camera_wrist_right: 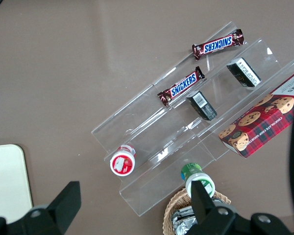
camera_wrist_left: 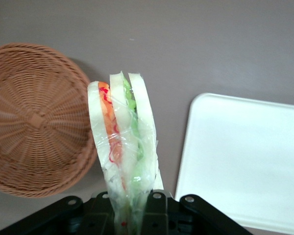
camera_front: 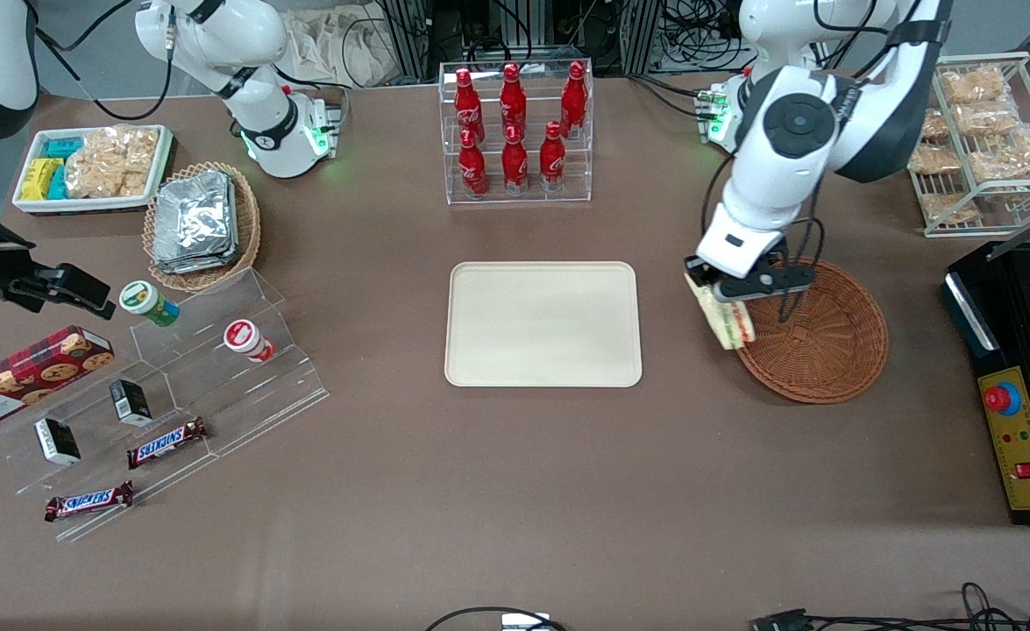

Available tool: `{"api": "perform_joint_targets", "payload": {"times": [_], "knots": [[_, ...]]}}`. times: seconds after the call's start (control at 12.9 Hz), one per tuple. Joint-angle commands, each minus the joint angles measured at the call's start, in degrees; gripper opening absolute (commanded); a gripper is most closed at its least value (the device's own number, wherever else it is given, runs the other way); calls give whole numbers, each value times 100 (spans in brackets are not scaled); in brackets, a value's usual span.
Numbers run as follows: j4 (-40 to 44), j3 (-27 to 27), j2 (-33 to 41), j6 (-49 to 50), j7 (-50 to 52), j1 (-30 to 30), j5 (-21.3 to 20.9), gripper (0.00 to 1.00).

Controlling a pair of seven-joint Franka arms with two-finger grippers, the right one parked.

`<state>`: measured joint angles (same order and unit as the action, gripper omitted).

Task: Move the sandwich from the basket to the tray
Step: 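Lift the sandwich out of the basket and carry it over the tray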

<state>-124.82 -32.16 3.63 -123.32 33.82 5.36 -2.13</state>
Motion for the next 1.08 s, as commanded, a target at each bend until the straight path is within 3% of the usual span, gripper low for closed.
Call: {"api": "perform_joint_targets", "payload": {"times": [0.0,0.31,0.62,1.01], "knots": [[230,-412,-310,-209,-86,27,-7,6],[160,-940,-572,-543,-86,-17,-24,6],[151,-959,-1029,-895,-104,-386,-68,7],[-51,-959,-1610,-1141,-69,-562,-612,7]]}}
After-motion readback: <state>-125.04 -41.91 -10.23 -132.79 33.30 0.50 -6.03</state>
